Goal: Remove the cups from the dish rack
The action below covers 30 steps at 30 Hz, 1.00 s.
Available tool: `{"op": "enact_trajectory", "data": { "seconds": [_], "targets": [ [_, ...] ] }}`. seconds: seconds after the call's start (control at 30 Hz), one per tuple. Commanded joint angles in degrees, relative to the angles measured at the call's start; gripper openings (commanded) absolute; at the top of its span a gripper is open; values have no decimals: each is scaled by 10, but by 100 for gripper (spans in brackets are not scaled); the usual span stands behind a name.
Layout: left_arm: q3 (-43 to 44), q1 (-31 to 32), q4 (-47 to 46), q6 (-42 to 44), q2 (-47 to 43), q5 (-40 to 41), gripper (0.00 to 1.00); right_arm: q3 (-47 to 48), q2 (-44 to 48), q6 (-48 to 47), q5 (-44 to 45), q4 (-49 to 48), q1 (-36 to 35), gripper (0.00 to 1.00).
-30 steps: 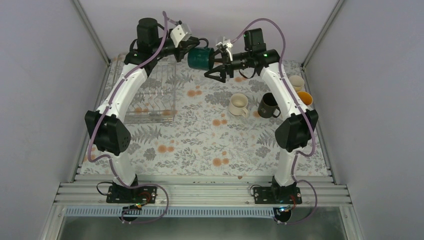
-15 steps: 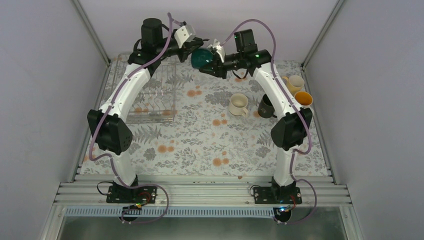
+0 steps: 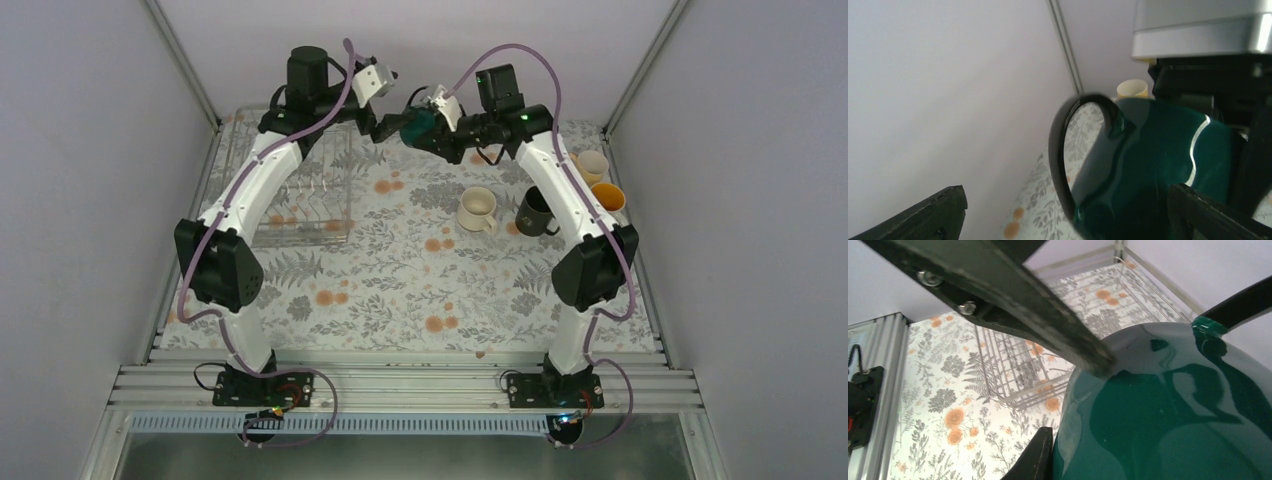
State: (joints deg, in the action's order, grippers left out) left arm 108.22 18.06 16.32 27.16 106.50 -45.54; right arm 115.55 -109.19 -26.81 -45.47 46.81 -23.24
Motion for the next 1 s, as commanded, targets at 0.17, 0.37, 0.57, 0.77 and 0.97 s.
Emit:
{"op": "enact_trajectory", "data": {
  "seconds": [0.17, 0.37, 0.57, 0.77, 0.97],
  "targets": [
    [-127, -16, -48, 85, -144, 139, 100, 76, -41, -26, 135, 118, -12, 3],
    [-196, -17, -82, 116, -210, 346, 100, 6, -31, -63, 229, 167, -32, 3],
    [-110, -49, 34, 37, -162, 558, 100, -80, -19, -99, 236, 225, -34, 3],
    [-157, -94, 44, -10, -186, 588, 100, -145, -25, -82, 287, 188, -61, 4],
    [-282, -114, -25, -23, -265, 591, 100, -46, -100, -78, 320, 203, -78, 4]
  ]
}}
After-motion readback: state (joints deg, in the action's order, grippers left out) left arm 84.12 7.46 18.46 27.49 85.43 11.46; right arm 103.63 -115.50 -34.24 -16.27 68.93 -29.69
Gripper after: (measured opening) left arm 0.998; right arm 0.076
